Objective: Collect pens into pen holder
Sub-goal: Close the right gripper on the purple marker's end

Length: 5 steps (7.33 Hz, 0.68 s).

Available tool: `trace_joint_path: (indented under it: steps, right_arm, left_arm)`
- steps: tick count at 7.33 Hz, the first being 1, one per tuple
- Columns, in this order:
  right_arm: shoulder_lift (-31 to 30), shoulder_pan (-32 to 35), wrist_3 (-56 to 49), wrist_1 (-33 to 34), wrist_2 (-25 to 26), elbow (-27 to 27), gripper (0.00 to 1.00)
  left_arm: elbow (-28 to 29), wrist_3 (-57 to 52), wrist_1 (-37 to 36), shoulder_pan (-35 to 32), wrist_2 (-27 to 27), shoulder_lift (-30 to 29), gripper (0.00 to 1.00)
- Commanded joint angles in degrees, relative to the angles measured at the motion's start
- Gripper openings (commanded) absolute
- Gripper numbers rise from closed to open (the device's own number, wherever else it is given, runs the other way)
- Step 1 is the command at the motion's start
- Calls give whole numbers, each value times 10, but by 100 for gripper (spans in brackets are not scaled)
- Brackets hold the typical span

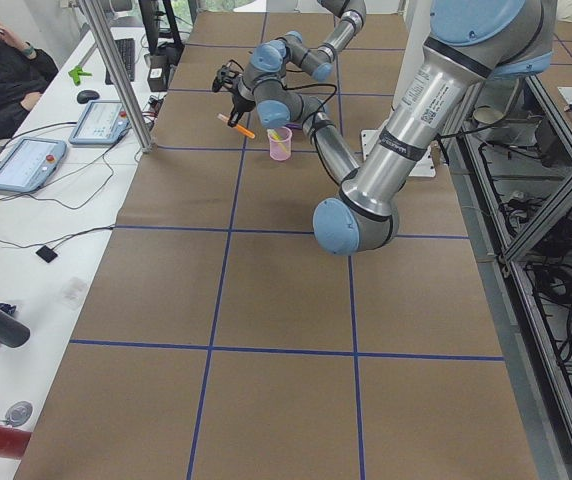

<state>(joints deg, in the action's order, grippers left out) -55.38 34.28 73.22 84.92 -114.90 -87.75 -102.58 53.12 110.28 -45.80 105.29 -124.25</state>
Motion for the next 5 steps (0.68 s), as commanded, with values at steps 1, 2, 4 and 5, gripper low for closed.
trace_joint_path:
  steps: [1, 2, 4, 5]
  right_arm:
    - [2, -1, -1, -1, 0, 1, 74]
    - [2, -2, -1, -3, 1, 4, 72]
    - [1, -3, -1, -3, 2, 6, 63]
    - [1, -4, -2, -3, 2, 8, 57]
  left_arm:
    - [0, 0, 0, -1, 0, 1, 0]
    - [1, 0, 0, -1, 0, 1, 0]
    - [1, 0, 0, -1, 0, 2, 0]
    - [1, 0, 0, -1, 0, 2, 0]
